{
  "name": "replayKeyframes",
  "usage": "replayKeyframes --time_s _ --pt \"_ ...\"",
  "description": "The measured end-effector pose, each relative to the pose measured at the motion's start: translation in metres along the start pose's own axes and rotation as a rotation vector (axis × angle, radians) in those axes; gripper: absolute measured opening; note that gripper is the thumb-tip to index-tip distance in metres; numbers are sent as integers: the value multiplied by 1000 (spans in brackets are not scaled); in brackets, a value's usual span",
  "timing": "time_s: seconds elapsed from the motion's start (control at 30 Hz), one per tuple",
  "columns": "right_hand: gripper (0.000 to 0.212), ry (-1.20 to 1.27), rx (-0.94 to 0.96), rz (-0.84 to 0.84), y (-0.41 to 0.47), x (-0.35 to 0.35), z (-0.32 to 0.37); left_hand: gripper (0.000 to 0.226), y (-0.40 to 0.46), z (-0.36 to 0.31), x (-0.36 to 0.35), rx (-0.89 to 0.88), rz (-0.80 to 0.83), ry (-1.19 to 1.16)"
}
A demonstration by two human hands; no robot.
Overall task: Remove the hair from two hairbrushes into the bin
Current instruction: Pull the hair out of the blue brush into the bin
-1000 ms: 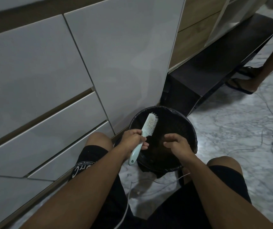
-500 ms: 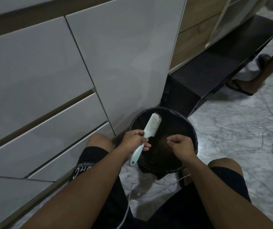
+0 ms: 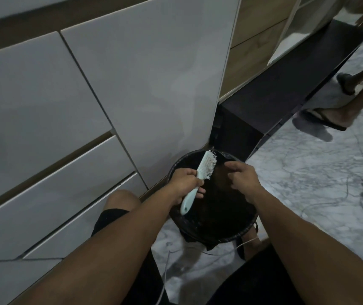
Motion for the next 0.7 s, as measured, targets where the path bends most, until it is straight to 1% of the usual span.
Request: replayKeyframes --time_s 0.07,0.17,0.27,0.37,0.43,0.5,0.53,0.57,0.63,0.7 --pt "45 -28 0 -7 5 6 2 18 3 -3 2 -4 -4 6" --pt "44 -40 -13 -27 11 13 2 21 6 -4 6 -2 -23 5" --pt "35 26 -22 -59 10 15 1 24 5 -4 9 4 -36 -6" --pt "31 122 -47 -18 -1 6 7 23 1 -8 10 5 -32 -4" --pt "41 188 -72 35 -7 -3 11 21 -2 -14 8 7 -20 6" --pt "61 273 -93 118 -13 -15 14 18 -8 -21 5 8 12 17" --pt "67 335 -103 161 -16 -21 16 17 -12 -25 3 5 32 20" --pt "68 398 -113 200 -18 -26 17 18 -16 -29 0 -1 51 26" --pt "57 489 -113 264 -21 -34 24 18 -22 -35 -2 -18 75 54" --pt "40 490 -103 274 -21 -36 27 26 -25 -40 0 -35 62 77"
Point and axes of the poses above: each hand's wrist, its own y-axis towards the middle knuckle, its own x-axis out of the back of the hand, z = x × y, the point moved 9 cm from there along y, towards the middle knuckle, and after that the axes turned 1 degree about y, right-handed, at the moved point
